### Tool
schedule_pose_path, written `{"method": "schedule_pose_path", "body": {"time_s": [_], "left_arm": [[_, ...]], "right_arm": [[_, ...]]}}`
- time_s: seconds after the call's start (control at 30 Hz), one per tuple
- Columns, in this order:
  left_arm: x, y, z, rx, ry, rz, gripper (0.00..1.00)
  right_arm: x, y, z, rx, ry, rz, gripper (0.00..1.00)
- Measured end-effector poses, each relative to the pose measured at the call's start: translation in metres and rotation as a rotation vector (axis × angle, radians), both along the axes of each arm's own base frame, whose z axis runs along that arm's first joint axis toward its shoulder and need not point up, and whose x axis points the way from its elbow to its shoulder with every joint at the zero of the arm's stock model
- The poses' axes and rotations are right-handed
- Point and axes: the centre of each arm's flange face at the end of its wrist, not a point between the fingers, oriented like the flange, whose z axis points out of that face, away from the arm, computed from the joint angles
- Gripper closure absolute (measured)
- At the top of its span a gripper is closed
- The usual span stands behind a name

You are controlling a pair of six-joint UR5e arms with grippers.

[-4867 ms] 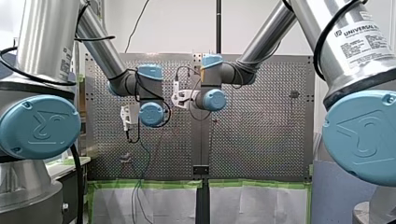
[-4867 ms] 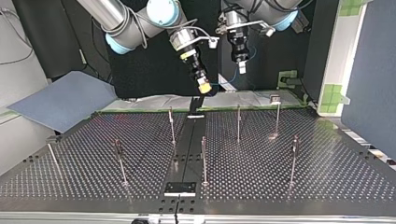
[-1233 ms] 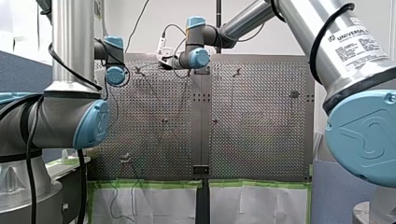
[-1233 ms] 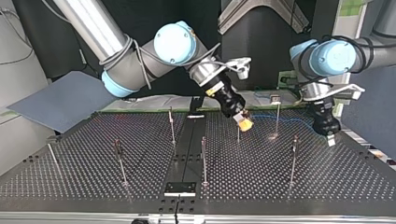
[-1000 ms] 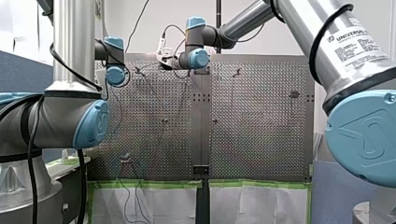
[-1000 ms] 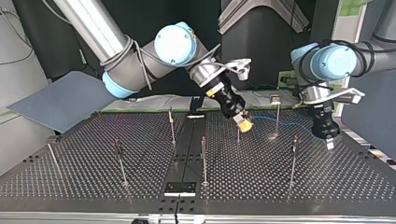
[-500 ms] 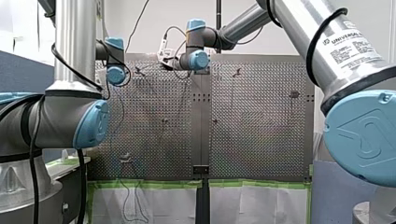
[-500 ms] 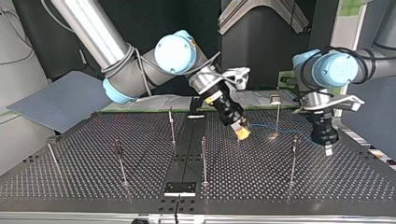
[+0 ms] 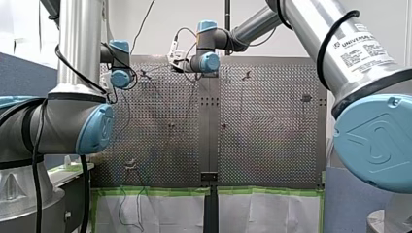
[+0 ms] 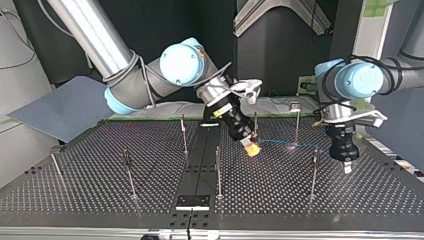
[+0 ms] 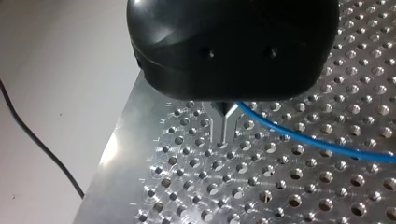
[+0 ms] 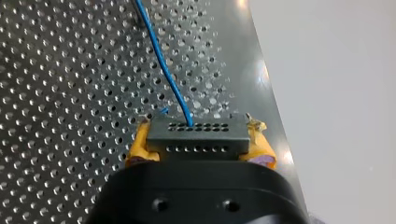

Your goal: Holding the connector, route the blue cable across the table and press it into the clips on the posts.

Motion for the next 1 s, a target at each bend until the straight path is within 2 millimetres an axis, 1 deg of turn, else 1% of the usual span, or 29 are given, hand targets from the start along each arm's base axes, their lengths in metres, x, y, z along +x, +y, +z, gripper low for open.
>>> {"method": "schedule_pose_path", "body": {"time_s": [0.13,0.27,0.33,0.53,0.7,1.0], "left_arm": [[0.009,-0.001,-0.009,-0.003,0.013,-0.011,0.98],[0.019,0.003,-0.022,-0.008,0.029,-0.010,0.98],[0.024,0.005,-0.022,-0.013,0.020,-0.011,0.98],[0.032,0.007,-0.012,-0.018,-0.010,-0.026,0.98],[0.033,0.009,-0.010,-0.028,-0.019,-0.031,0.98],[0.031,0.019,-0.013,-0.047,-0.001,0.024,0.98]], "right_arm": [[-0.003,-0.007,-0.001,0.002,0.000,-0.012,1.00],[-0.007,-0.014,-0.001,0.003,0.001,-0.024,1.00],[-0.009,-0.017,-0.002,0.004,0.001,-0.030,1.00],[-0.015,-0.028,-0.003,0.005,0.002,-0.051,1.00],[-0.020,-0.037,-0.002,0.005,0.001,-0.069,1.00],[-0.021,-0.041,0.008,-0.008,-0.011,-0.072,1.00]]}}
